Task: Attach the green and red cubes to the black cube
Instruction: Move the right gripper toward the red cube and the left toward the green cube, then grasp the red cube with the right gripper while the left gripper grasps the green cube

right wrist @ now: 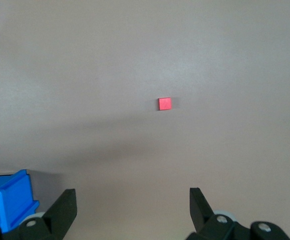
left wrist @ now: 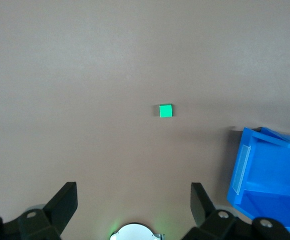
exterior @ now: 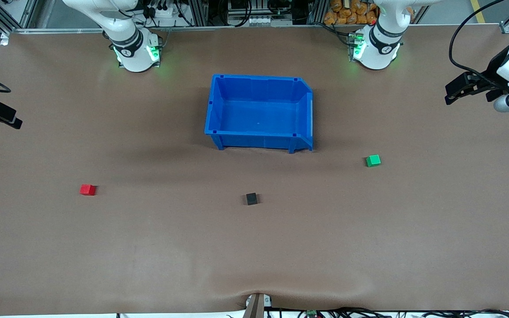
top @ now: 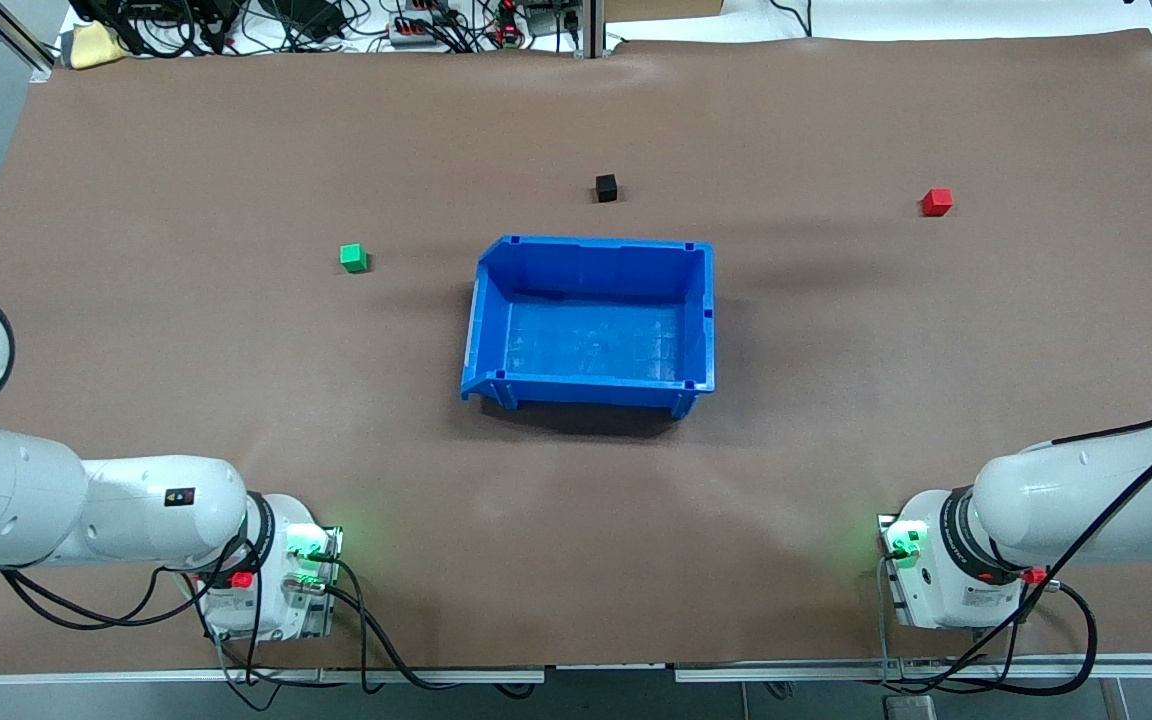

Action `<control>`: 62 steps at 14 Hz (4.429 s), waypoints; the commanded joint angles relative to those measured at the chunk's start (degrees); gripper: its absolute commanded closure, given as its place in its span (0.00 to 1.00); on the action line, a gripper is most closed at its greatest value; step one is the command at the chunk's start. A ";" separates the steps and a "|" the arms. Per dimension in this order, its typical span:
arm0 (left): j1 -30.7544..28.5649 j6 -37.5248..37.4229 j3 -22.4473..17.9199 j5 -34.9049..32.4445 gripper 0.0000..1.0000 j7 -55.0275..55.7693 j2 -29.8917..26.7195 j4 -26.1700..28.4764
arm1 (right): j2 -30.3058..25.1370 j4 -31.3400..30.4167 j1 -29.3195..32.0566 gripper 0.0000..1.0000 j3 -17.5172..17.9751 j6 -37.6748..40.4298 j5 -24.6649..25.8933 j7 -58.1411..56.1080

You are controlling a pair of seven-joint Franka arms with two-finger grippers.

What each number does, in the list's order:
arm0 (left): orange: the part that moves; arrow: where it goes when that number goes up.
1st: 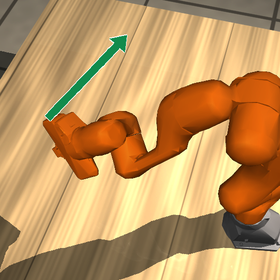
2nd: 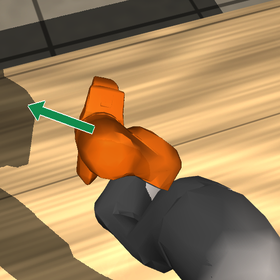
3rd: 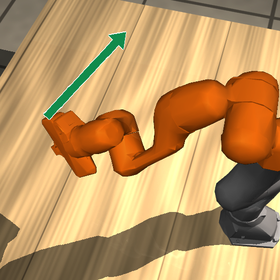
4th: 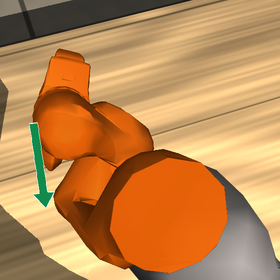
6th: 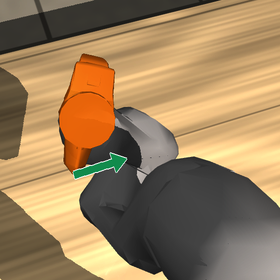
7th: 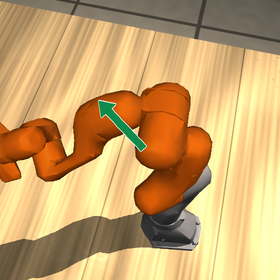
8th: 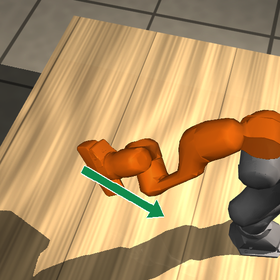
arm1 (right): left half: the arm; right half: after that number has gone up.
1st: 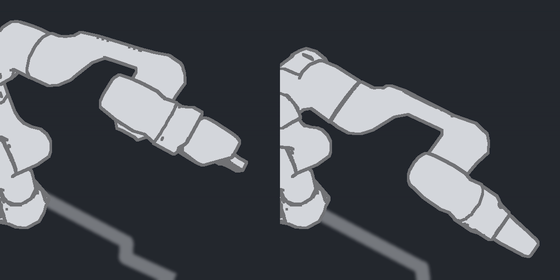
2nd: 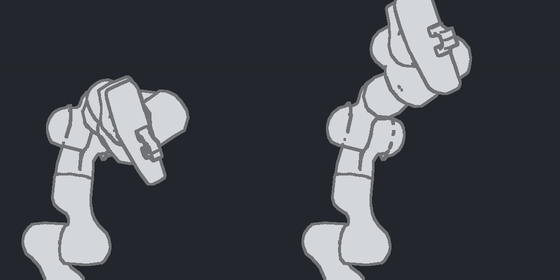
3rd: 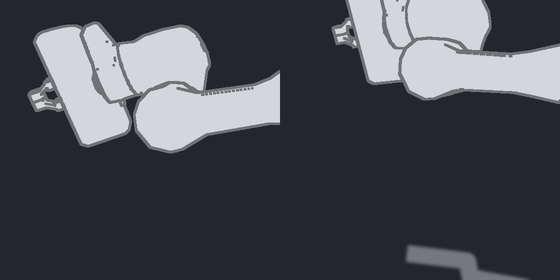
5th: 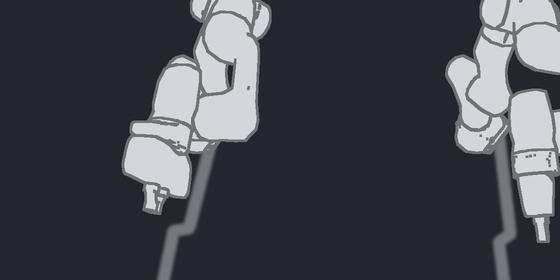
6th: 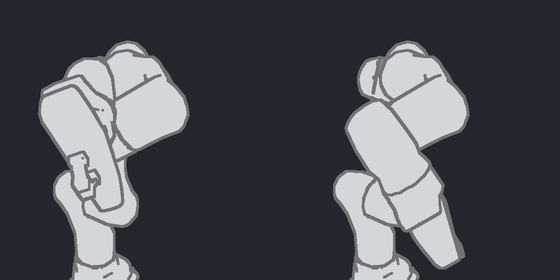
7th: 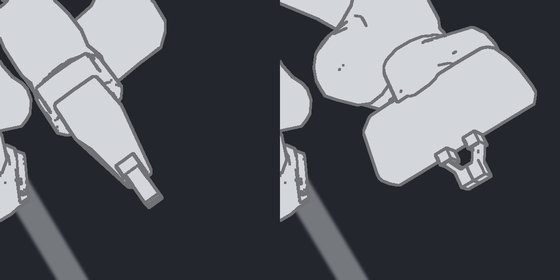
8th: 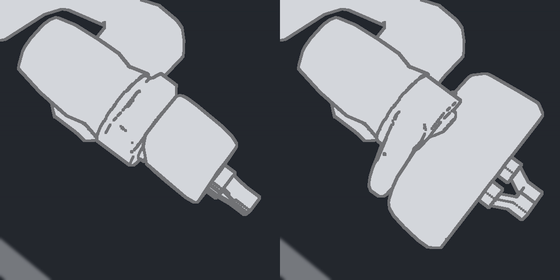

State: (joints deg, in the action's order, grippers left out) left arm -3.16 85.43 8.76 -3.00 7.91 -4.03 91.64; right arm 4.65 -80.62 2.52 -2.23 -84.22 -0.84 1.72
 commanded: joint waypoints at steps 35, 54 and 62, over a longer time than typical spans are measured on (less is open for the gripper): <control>0.17 28.02 0.55 -0.60 0.00 -1.15 15.61 17.16 | 12.13 1.35 1.60 0.00 -0.06 -5.78 -0.12 -0.14; 3.33 56.25 0.47 -2.45 0.00 12.83 25.82 32.72 | 41.83 1.78 5.20 0.00 0.12 -28.46 -3.11 -0.22; 2.63 58.62 0.38 -4.38 0.04 12.92 26.44 34.48 | 43.60 1.43 5.74 0.68 0.12 -23.03 -1.09 -0.31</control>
State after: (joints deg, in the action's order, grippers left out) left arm -0.23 142.69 9.07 -5.78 19.99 22.77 125.04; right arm 47.26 -80.45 7.84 -2.68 -109.97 -2.54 1.67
